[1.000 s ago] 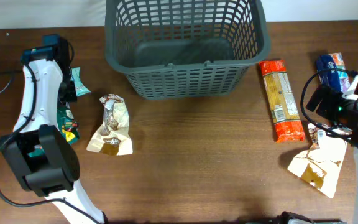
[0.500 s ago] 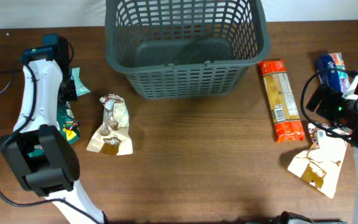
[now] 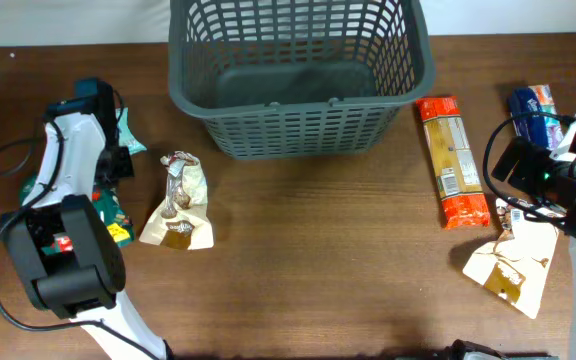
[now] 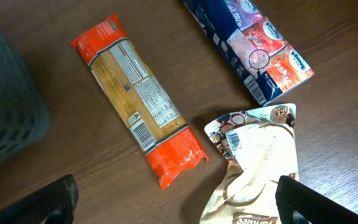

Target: Pack container

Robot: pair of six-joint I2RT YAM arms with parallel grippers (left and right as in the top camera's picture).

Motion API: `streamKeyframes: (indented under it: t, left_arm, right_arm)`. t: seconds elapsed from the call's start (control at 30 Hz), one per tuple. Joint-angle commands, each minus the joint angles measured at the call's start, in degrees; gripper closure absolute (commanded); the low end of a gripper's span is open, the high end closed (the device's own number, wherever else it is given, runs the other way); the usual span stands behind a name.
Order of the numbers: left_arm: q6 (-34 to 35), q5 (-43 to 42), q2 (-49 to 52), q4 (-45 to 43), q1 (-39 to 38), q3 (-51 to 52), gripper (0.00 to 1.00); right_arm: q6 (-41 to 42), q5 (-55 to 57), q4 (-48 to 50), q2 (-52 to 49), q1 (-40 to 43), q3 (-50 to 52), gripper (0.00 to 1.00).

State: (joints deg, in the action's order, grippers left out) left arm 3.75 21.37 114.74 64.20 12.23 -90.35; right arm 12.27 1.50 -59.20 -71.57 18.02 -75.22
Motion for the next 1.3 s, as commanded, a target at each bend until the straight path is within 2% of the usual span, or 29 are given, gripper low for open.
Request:
streamKeyframes:
  t: [0.0,0.13,0.23,0.47,0.67,0.73,0.83,1.0,1.2,1.27]
  left_arm:
    - [-0.8,-0.7,-1.9,-0.7,0.6,1.4,0.87]
    - [-0.8,-0.8,-1.9,-0.8,0.6,1.3,0.51]
    - [-0.8,-1.1,-2.1,-0.1,0.6,1.1,0.34]
    - [-2.2,-1.6,-5.7,1.9,0.8,-1.7,0.19]
    - [-7.1,-10.4,-12.0,2.4,4.9,-2.7,0.13]
    - [-8.7,-12.6,-13.6,2.5,7.1,-2.7,0.13]
    - [-9.9,-15.6,-14.9,2.4,10.9,-2.7,0.04]
    - [-16.1,-29.5,-14.9,2.4,19.5,-2.6,0.03]
    - [-23.5,-34.8,-14.6,2.5,29.5,-2.6,0.00]
    - [-24.0,-35.8,-14.1,2.5,32.1,-2.6,0.00]
  right_arm:
    - [0.7,0.7,0.0,0.2,0.4,-1.6,0.01]
    - [0.7,0.7,0.0,0.2,0.4,-1.6,0.01]
    - [0.7,0.7,0.0,0.2,0.4,-1.6,0.01]
    - [0.7,0.7,-0.2,0.2,0.4,-1.6,0.01]
    - [0.7,0.7,-1.1,0.2,0.4,-1.6,0.01]
    - [0.7,0.7,-1.3,0.2,0.4,-1.6,0.01]
    - [0.7,0.7,-1.3,0.2,0.4,-1.6,0.01]
    - [0.7,0.7,-1.3,0.2,0.4,-1.6,0.01]
    - [0.7,0.7,-1.3,0.2,0.4,-1.6,0.01]
    - [0.7,0.7,-1.3,0.2,0.4,-1.6,0.01]
